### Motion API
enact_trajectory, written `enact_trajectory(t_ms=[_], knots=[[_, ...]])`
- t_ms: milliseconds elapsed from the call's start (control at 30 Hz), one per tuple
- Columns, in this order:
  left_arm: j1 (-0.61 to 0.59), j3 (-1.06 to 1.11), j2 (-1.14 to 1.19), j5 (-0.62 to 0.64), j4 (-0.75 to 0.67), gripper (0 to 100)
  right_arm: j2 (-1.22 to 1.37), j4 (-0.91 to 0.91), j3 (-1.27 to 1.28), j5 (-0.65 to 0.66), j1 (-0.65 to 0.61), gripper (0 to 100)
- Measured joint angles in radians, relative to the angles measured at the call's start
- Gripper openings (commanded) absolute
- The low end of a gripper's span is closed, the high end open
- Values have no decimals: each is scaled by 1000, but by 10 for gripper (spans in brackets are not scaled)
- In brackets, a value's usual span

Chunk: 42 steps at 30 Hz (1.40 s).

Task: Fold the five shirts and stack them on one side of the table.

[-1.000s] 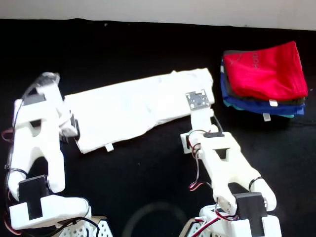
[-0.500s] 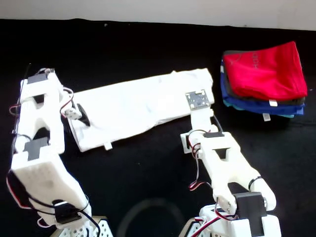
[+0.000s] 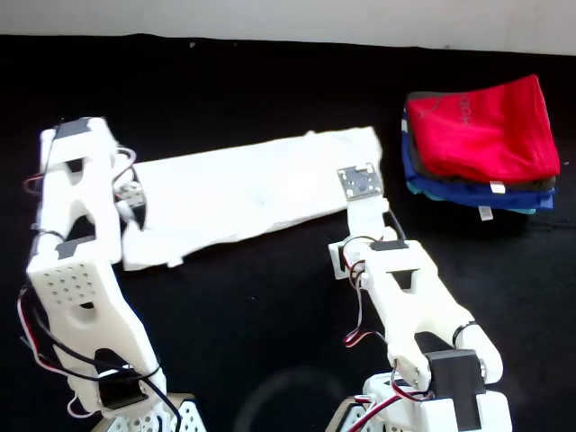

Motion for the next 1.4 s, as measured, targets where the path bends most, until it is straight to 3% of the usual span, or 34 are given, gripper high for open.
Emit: enact_trajectory(t_ms=[333,500,733,967,1133,1233,1400], knots=[[-376,-190,8,-241,104,9,0,0,0,0,0,6],[-390,-307,8,-270,247,9,0,0,0,0,0,6],[-218,-338,-83,-269,324,9,0,0,0,0,0,6],[160,-181,-313,-269,324,9,3,0,0,0,-2,6],[419,-163,-322,-270,325,9,3,0,0,0,-2,6],[491,-163,-255,-270,325,9,3,0,0,0,-2,6],[511,-163,-92,-269,275,9,3,0,0,0,-2,6]])
